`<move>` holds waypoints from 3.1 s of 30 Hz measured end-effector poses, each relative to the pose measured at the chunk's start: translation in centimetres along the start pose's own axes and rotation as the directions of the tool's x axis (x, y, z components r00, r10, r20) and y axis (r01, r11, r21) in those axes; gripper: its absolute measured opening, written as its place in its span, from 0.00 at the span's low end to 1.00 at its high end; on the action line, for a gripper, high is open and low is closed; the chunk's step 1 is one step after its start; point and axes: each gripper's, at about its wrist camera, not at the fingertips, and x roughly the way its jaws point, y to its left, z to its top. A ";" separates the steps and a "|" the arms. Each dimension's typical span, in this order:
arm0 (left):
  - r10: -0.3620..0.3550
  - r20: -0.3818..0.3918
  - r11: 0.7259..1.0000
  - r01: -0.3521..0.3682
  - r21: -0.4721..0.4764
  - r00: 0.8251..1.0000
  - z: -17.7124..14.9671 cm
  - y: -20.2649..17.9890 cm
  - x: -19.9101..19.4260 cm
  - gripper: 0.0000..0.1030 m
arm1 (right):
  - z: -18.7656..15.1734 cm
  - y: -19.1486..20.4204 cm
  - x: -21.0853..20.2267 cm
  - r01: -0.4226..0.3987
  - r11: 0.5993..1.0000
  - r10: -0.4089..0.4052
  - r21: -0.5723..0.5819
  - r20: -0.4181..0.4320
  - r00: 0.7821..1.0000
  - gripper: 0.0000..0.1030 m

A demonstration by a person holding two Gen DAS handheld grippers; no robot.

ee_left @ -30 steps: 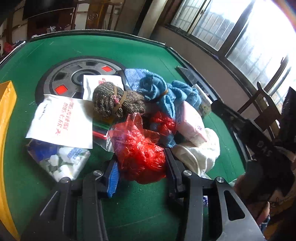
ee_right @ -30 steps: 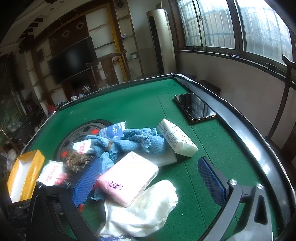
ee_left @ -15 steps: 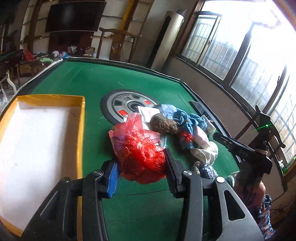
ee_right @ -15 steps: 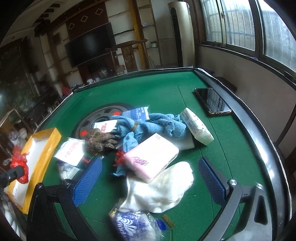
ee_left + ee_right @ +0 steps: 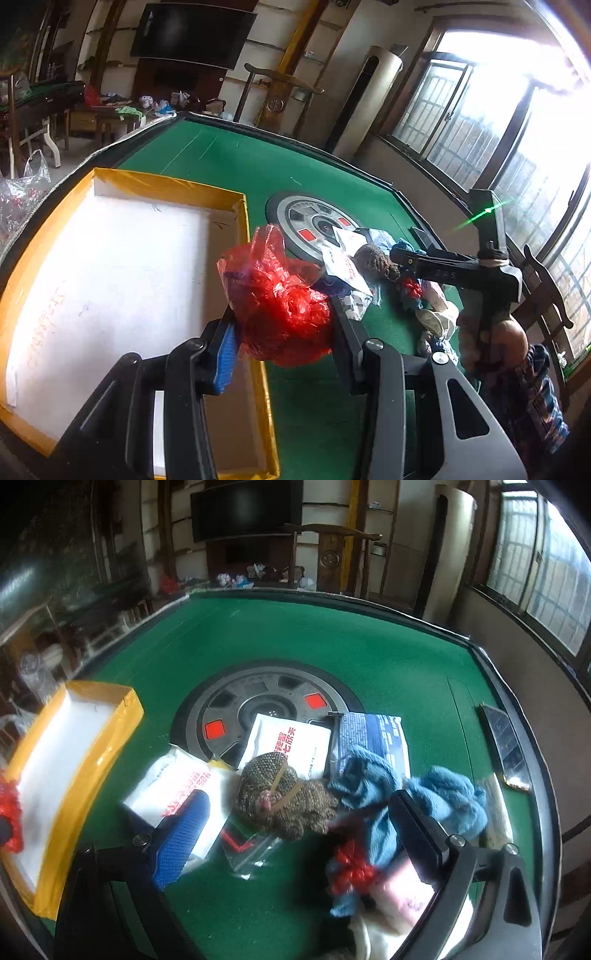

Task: Organize soft objects
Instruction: 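Drop the red bag into the box with the left tool while the right tool drops the glove, then grasp the blue towel on the pile with the left tool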

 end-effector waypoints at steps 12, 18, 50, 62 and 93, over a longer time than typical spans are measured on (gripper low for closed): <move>0.033 0.013 0.997 -0.032 -0.075 0.999 0.3 4.8 -2.1 0.41 | 0.8 -0.6 1.9 -0.087 0.996 0.089 0.031 -0.055 0.995 0.45; 0.018 -0.028 0.998 -0.020 -0.059 0.999 2.9 5.2 -1.7 0.41 | 2.7 1.2 -2.1 -0.180 0.983 0.178 0.044 0.046 0.983 0.45; 0.022 -0.169 0.899 -0.094 -0.427 0.985 8.6 17.0 9.3 0.49 | 9.3 20.9 6.1 -0.438 0.895 0.438 -0.081 -0.025 0.899 0.55; -0.074 -0.159 0.965 0.031 -0.261 0.984 7.7 10.8 5.3 0.60 | 3.7 10.1 -2.7 -0.319 0.948 0.314 0.000 0.164 0.935 0.62; 0.107 -0.162 0.994 -0.109 -0.002 0.981 8.8 -1.4 8.0 0.71 | -6.0 -7.8 -4.2 -0.134 0.926 0.021 0.354 0.304 0.952 0.65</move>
